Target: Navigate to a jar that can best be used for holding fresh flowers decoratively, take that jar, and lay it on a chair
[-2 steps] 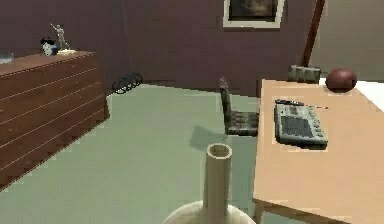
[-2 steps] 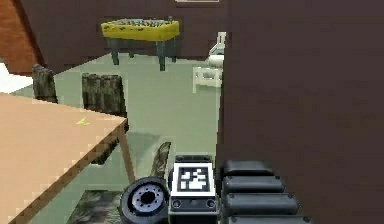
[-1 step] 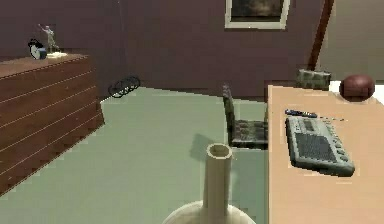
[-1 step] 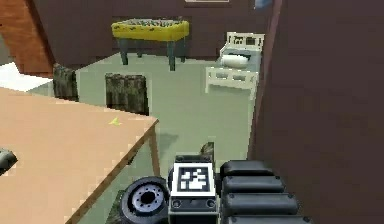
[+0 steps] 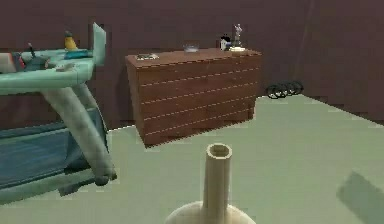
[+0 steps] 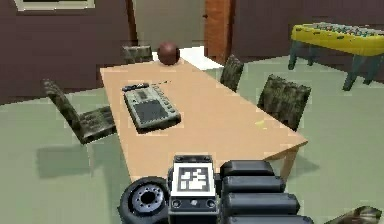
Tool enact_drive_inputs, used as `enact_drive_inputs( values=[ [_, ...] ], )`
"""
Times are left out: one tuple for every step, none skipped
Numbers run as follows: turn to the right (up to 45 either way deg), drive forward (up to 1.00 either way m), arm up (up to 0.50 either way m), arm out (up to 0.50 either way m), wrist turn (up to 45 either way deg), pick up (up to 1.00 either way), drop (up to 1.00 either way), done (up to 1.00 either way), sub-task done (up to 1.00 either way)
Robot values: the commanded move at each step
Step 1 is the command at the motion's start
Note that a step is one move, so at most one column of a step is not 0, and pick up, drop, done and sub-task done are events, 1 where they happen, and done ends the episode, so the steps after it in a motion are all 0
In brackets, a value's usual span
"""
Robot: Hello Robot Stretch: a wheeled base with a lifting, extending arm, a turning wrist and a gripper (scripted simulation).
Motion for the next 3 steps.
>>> enact_drive_inputs(
  values=[
    [-45.0, 0.0, 0.0, 0.0, 0.0, 0.0, 0.0, 0.0, 0.0],
    [-24.0, 0.0, 0.0, 0.0, 0.0, 0.0, 0.0, 0.0, 0.0],
    [0.0, 0.15, 0.0, 0.0, 0.0, 0.0, 0.0, 0.0, 0.0]
  ],
)
